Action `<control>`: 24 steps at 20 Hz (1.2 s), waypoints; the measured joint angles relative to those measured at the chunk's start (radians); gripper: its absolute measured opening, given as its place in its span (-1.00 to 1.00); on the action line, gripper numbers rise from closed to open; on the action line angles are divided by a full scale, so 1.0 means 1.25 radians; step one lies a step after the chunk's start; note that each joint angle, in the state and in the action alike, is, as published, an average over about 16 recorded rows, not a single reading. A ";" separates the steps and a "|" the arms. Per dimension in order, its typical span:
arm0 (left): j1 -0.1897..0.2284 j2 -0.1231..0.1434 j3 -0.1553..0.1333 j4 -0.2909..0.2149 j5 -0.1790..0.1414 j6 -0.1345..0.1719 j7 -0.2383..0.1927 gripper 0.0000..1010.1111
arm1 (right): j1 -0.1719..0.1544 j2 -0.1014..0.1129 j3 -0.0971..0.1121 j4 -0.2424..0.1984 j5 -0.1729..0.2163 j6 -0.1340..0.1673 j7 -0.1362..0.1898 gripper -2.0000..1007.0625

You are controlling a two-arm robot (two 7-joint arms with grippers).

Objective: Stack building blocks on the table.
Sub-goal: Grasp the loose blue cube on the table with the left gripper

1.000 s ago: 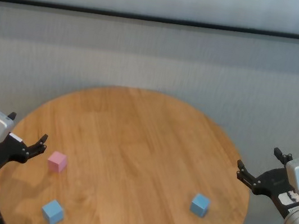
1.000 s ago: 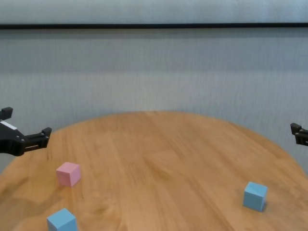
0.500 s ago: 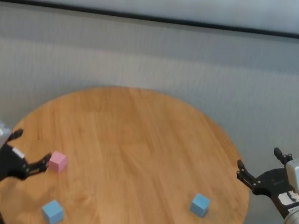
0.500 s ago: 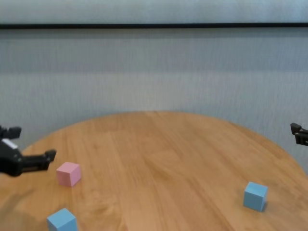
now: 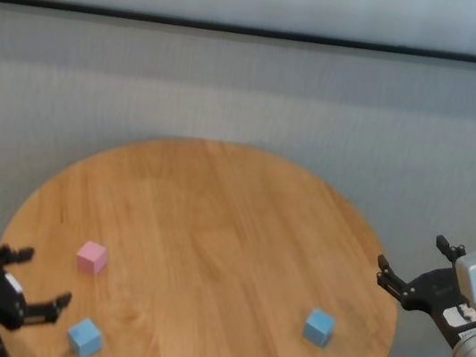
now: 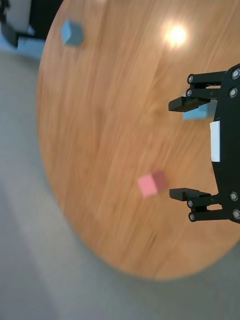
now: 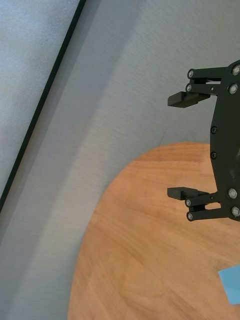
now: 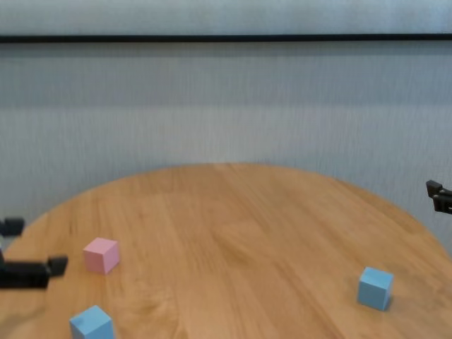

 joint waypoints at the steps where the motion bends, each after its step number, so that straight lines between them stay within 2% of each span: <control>1: 0.003 0.005 0.000 -0.004 -0.007 0.003 -0.019 0.98 | 0.000 0.000 0.000 0.000 0.000 0.000 0.000 0.99; 6: 0.007 0.020 0.014 -0.011 -0.028 0.009 -0.108 0.98 | 0.000 0.000 0.000 0.000 0.000 0.000 0.000 0.99; 10: -0.002 0.016 0.030 -0.004 -0.031 0.011 -0.163 0.98 | 0.000 0.000 0.000 0.000 0.000 0.000 0.000 0.99; 13: -0.009 0.009 0.040 0.001 -0.032 0.013 -0.190 0.98 | 0.000 0.000 0.000 0.000 0.000 0.000 0.000 0.99; 18: -0.016 -0.006 0.047 0.008 -0.028 0.025 -0.201 0.98 | 0.000 0.000 0.000 0.000 0.000 0.000 0.000 0.99; 24: -0.015 -0.028 0.042 0.011 -0.015 0.049 -0.177 0.98 | 0.000 0.000 0.000 0.000 0.000 0.000 0.000 0.99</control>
